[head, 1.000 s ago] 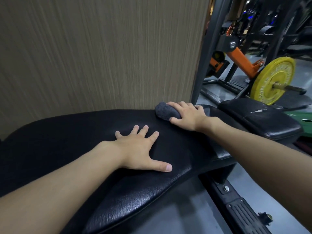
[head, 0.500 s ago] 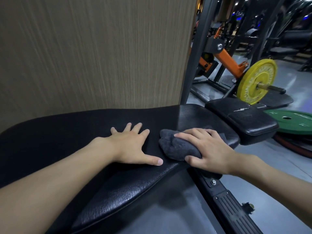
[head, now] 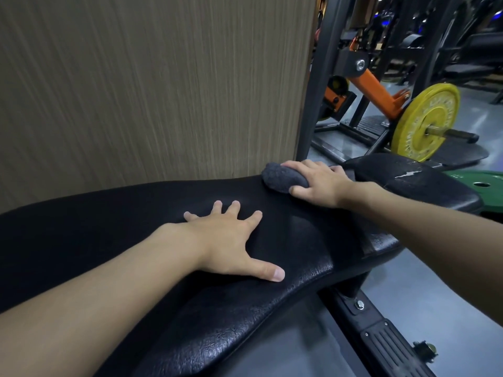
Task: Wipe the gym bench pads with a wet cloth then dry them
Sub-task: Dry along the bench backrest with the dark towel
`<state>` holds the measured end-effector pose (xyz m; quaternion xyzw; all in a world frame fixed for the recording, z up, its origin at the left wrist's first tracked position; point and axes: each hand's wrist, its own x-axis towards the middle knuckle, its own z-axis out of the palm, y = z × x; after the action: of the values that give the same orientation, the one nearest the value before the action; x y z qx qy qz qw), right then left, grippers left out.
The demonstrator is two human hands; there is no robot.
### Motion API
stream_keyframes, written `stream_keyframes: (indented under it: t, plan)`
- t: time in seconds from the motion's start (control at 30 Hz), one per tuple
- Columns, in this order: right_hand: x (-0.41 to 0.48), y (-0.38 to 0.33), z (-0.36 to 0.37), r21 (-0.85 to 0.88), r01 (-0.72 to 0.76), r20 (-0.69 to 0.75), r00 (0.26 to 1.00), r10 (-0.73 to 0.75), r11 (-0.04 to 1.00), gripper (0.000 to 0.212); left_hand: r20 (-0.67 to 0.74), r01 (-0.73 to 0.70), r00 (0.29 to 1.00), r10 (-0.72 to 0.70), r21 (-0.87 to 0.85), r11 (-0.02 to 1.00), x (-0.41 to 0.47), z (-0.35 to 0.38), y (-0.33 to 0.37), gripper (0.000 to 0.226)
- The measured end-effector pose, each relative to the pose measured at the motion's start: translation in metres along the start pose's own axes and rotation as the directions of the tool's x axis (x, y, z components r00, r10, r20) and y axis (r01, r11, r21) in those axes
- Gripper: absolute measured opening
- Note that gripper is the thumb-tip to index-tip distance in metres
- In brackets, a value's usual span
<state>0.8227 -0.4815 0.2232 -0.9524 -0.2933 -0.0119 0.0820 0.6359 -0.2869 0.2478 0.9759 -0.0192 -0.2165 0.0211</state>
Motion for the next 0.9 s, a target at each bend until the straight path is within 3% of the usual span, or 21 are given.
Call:
stream_keyframes:
  t: [0.2,0.63,0.9]
  plan:
    - [0.012,-0.001,0.004,-0.022,-0.075,-0.019,0.997,0.075,0.997,0.062,-0.003,0.023,1.000,-0.023,0.009,1.000,-0.001,-0.001,0.000,0.123]
    - [-0.159,0.002,0.000,-0.053,0.103,-0.080,0.991,-0.107,0.993,0.071,-0.018,0.018,1.000,-0.018,0.042,0.999,-0.005,0.001,0.002,0.117]
    - [-0.094,0.022,-0.006,-0.029,0.030,-0.018,0.999,-0.030,0.999,0.070,0.009,-0.009,1.000,0.009,0.064,0.998,0.003,-0.005,0.005,0.112]
